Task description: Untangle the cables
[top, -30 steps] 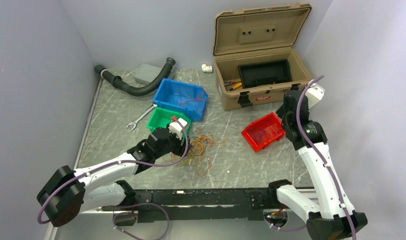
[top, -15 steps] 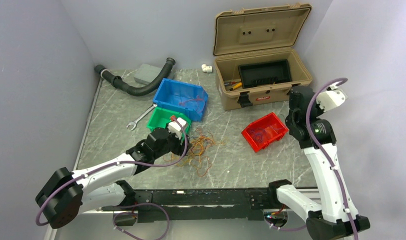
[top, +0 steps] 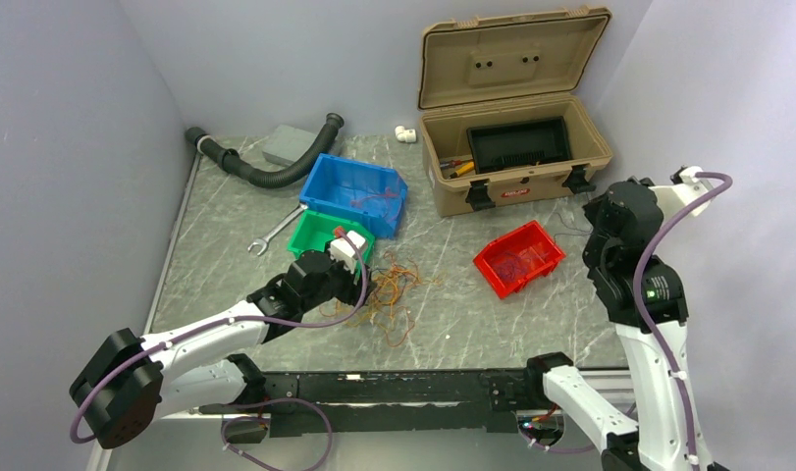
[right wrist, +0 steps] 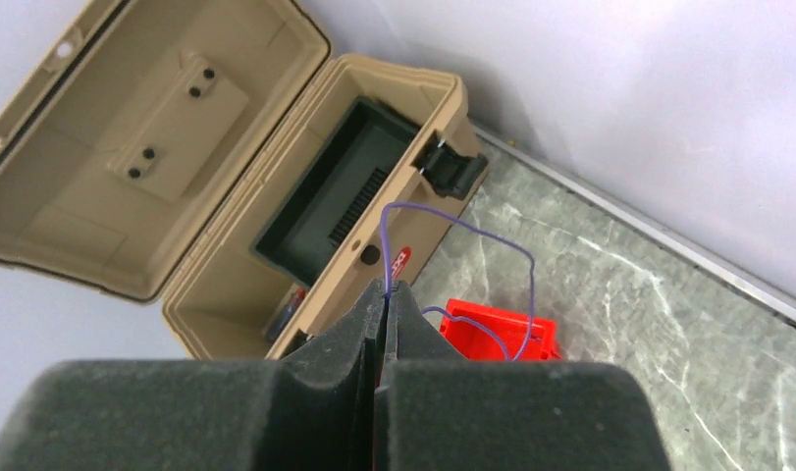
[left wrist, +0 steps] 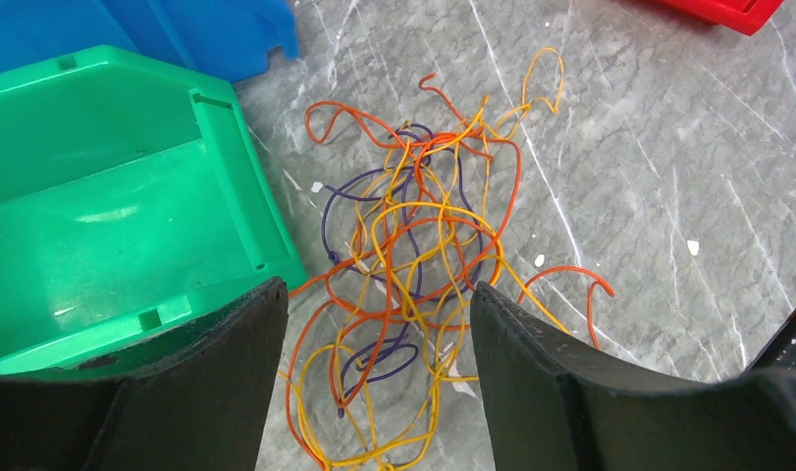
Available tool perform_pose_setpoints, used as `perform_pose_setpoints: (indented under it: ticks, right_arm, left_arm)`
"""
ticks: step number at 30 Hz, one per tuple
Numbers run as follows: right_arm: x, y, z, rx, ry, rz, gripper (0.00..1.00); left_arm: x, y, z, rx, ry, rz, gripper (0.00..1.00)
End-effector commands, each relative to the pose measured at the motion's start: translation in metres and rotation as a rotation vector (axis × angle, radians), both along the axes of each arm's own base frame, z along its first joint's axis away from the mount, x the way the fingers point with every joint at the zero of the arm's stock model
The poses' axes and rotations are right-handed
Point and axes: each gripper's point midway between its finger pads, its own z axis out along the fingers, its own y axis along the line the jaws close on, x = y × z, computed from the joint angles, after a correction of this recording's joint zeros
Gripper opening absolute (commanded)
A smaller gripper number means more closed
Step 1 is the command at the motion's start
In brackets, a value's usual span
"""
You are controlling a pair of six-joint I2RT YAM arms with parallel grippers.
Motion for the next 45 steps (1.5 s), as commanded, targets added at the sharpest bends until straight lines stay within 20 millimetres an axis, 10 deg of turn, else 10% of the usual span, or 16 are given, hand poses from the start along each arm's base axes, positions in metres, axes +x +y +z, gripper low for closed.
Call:
perform_pose_setpoints:
  ticks: [1, 13, 25, 37, 42, 45]
  right_arm:
    - [0.023, 0.020, -0.015, 0.002, 0.035, 0.110, 0.00]
    - [0.059, 0.070, -0.168, 0.181, 0.288, 0.272, 0.00]
    - [0.060, 0.068, -0.279, 0.353, 0.499, 0.294, 0.00]
    - [0.075, 0.042, -0.305, 0.351, 0.562, 0.219, 0.00]
    - [0.072, 0.031, -0.285, 0.307, 0.526, 0.179, 0.66]
    - [0.068, 0.033, -0.268, 0.282, 0.485, 0.207, 0.71]
  left_arm:
    - [0.004, -0.002, 0.010, -0.020, -0.042, -0.001, 0.72]
    - [0.004, 0.000, 0.011, -0.018, -0.044, 0.004, 0.72]
    - [0.003, 0.002, 0.013, -0.022, -0.049, 0.006, 0.72]
    - [0.003, 0.003, 0.011, -0.016, -0.047, 0.009, 0.73]
    - [0.004, 0.002, 0.009, -0.011, -0.038, 0.008, 0.74]
    - [0.004, 0.000, 0.006, -0.004, -0.028, 0.008, 0.76]
